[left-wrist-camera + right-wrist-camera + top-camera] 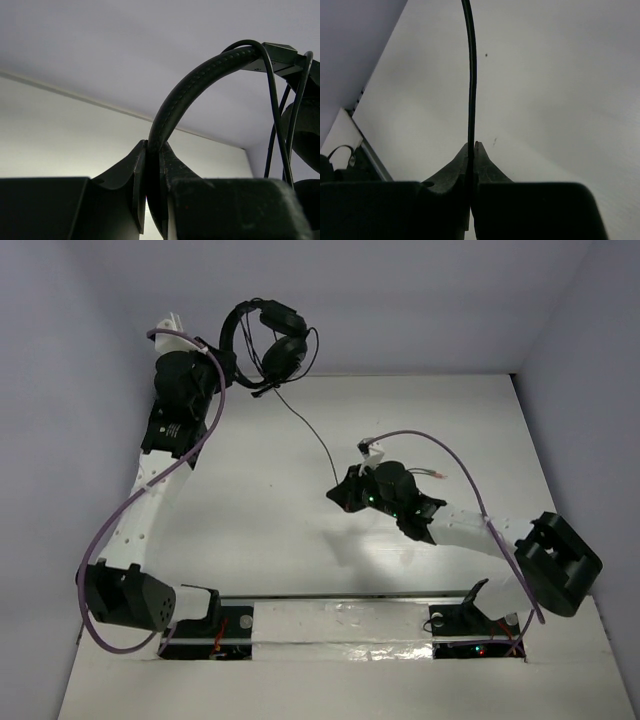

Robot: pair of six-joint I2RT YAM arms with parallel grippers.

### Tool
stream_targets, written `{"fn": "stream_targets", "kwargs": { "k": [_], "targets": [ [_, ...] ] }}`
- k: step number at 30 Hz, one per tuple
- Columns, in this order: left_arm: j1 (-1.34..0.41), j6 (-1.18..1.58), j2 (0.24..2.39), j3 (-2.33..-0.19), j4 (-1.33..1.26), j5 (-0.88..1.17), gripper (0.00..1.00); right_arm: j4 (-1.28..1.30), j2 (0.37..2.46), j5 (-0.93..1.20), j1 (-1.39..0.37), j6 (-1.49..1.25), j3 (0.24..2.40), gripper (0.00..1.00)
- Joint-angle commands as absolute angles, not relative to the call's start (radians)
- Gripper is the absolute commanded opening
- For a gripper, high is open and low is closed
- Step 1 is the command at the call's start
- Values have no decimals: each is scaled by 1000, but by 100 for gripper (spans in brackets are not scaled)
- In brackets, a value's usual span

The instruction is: Wrap the headphones

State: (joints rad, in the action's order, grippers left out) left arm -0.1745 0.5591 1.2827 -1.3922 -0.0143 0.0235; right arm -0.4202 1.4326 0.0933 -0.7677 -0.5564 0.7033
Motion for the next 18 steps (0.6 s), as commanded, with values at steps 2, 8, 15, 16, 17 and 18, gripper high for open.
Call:
{"fn": "stream_targets", "kwargs": {
  "k": [2, 8, 15, 16, 17, 18],
  "targets": [
    [-169, 525, 1321, -1381, -124, -185, 0, -226, 1371, -9, -859, -534, 747, 0],
    [-169, 460, 1379, -1417, -54, -236, 0, 61, 1250, -207, -1000, -472, 833, 0],
    [-169, 425, 1456, -1445, -11, -250, 0, 239, 1101, -247, -1081, -445, 922, 0],
    [-178, 419, 1465, -1447, -5, -259, 0, 259, 1091, -255, -1081, -428, 955, 0],
    [-187, 407, 1471, -1447, -3, -274, 0, 296, 1086, -259, -1081, -422, 974, 0],
    [-198, 402, 1482, -1440, -3, -285, 0, 310, 1077, -262, -1081, -413, 989, 0]
  ]
}}
